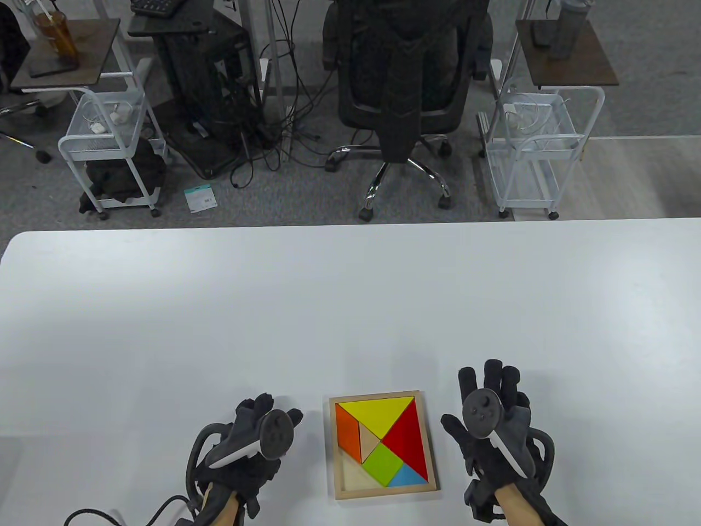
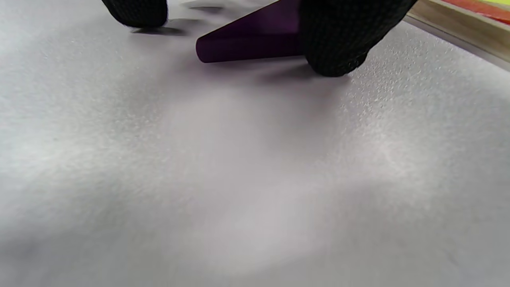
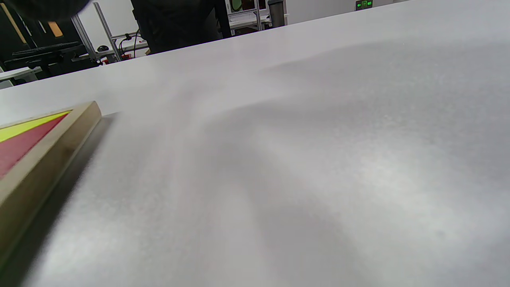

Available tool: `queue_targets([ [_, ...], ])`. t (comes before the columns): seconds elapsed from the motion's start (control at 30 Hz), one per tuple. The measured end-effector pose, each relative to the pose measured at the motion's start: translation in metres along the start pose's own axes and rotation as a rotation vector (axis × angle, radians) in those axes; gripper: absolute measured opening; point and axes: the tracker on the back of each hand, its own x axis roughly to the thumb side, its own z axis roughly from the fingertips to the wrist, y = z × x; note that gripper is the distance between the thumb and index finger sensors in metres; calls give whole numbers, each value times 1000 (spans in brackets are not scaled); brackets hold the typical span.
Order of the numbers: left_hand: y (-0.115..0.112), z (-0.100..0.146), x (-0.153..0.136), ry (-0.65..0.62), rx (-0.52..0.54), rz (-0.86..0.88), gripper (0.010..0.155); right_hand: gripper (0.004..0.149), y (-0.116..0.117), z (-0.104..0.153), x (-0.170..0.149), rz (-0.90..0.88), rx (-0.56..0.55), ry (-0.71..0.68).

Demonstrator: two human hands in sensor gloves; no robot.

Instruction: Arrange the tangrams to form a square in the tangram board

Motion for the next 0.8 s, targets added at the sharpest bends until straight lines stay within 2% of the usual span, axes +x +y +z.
queue_targets([
  [0.07,2,1,-1,7,70,-32,80,82,0,0,-1,-3,5,3],
  [0.3,3,-6,4,9,-26,-26,67,82,4,-2,-2,2,26,13],
  [0.6,4,-7,12,-23,61,-104,62,81,7,-2,0,7,47,-4],
  [0.7,5,-3,6,-74,85,-27,61,82,5,2,5,-29,41,-59],
  [0.77,8,3,2,-178,109,126,60,84,4,8,14,-87,49,-149],
  [0.8,10,7,1,-258,116,263,60,85,4,14,21,-116,62,-236],
])
